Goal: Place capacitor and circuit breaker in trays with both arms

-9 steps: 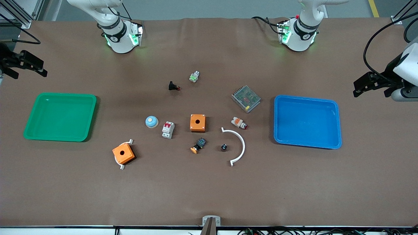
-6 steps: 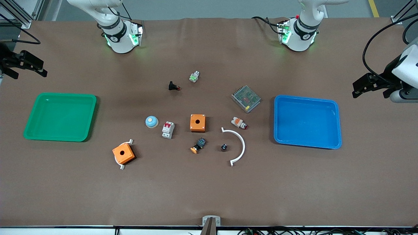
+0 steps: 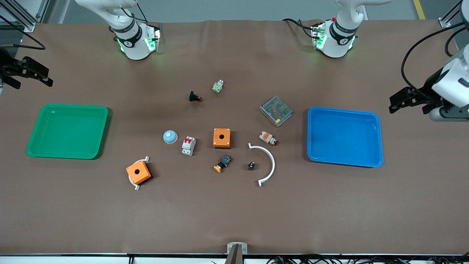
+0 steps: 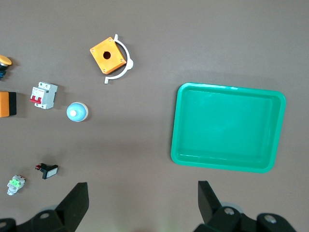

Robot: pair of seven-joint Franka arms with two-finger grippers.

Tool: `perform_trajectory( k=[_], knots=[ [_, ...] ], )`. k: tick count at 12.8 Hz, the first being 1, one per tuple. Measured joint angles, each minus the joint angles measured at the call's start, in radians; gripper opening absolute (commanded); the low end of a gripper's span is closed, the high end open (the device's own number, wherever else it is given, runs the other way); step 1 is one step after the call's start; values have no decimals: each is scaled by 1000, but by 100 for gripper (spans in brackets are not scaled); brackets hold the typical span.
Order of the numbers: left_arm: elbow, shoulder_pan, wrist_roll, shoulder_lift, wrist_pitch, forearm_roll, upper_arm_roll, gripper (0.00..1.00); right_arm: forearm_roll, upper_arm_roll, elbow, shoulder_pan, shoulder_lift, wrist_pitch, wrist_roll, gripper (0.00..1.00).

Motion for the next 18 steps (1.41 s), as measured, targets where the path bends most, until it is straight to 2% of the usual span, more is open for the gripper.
perform_trajectory(
  k=[4, 7, 13, 18],
  knots=[
    [2, -56, -67, 116, 18, -59, -8, 100, 1, 12, -26, 50, 26, 45, -6, 100],
    [16, -144, -168, 208, 98, -74, -12, 100, 1, 14, -102, 108, 92, 176, 3, 100],
    [62, -316, -349, 398, 377, -74, -15, 100, 2, 19, -123, 335, 288, 375, 355, 100],
    [69, -419, -486, 572, 710, -74, -16, 100, 0, 19, -77, 457, 489, 533, 596, 96]
  ],
)
